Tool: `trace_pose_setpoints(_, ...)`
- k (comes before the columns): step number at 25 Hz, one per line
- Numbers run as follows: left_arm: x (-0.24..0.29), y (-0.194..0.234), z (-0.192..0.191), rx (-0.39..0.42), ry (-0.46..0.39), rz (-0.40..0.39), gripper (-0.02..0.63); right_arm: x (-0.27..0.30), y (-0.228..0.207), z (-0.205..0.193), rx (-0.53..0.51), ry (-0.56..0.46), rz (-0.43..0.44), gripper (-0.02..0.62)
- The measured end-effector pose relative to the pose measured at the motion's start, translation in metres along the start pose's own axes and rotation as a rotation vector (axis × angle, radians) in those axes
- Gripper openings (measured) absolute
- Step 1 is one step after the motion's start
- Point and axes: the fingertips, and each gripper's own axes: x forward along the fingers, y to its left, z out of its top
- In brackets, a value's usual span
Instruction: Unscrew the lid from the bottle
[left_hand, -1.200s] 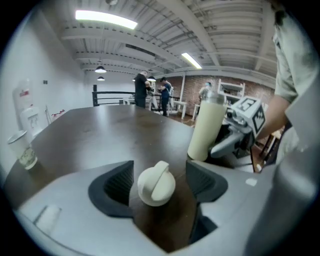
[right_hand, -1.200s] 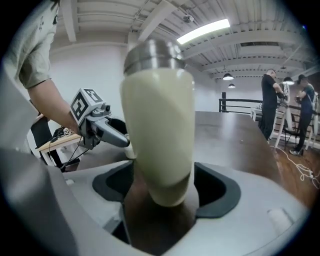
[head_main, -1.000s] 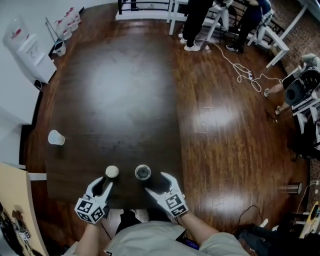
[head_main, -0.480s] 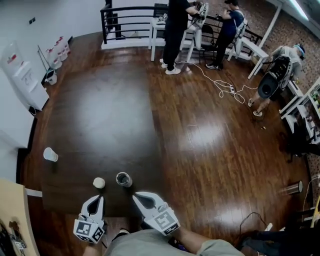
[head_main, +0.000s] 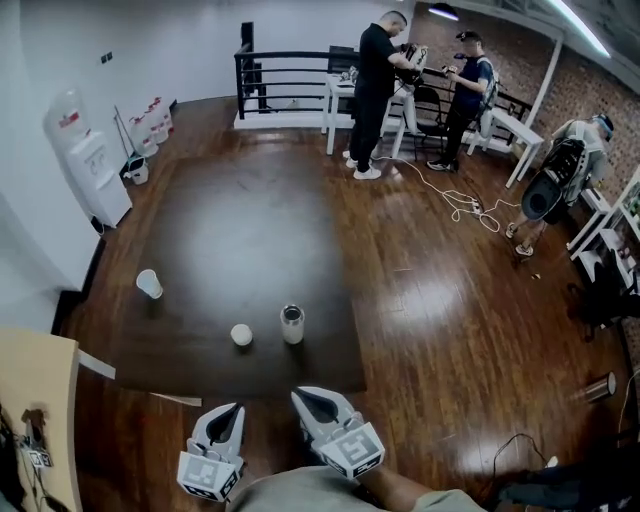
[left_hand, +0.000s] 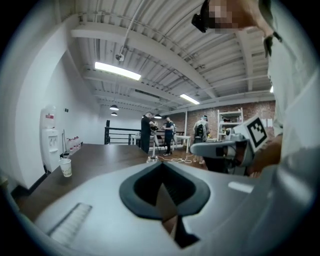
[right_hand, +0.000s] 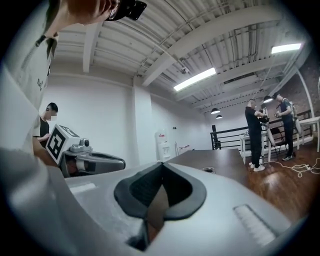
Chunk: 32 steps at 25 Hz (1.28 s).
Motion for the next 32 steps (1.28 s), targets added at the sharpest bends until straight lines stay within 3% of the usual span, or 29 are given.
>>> trace_pose_setpoints(3, -0.045, -0.016, -0.011, 0.0, -0.001, -0.006, 0.002, -0.024, 0.034, -0.003, -0.011, 0.021, -0.045, 0.0)
trace_pose_setpoints(6, -0.084, -0.023, -0.021, -0.074, -0.029, -0.011, 0.002, -0.051, 0.062, -0.004, -0.038, 0.047, -0.079, 0.0)
trace_pose_setpoints(9, -0.109, -0.034, -0.017, -0.143, -0.096, -0.001, 0.002, -0.079, 0.074, 0.005, -0.085, 0.058, -0.097, 0.0)
trace_pose_setpoints(13, -0.129, -0.044, -0.008, -0.168, -0.144, 0.024, 0.002, -0.104, 0.083, 0.015, -0.096, 0.045, -0.112, 0.0)
trace_pose_setpoints(20, -0.148, -0.106, -0.014, -0.137, -0.15, 0.078, 0.002, -0.174, 0.097, 0.01, -0.127, 0.005, -0.095, 0.0)
trace_pose_setpoints(24, -0.153, -0.157, -0.025, -0.181, -0.146, 0.083, 0.002, -0.218, 0.096, -0.012, -0.115, 0.017, -0.085, 0.0)
trace_pose_setpoints(32, -0.17, -0.207, -0.039, -0.112, -0.07, 0.107, 0.002, -0.258, 0.112, -0.02, -0.101, 0.018, -0.032, 0.0)
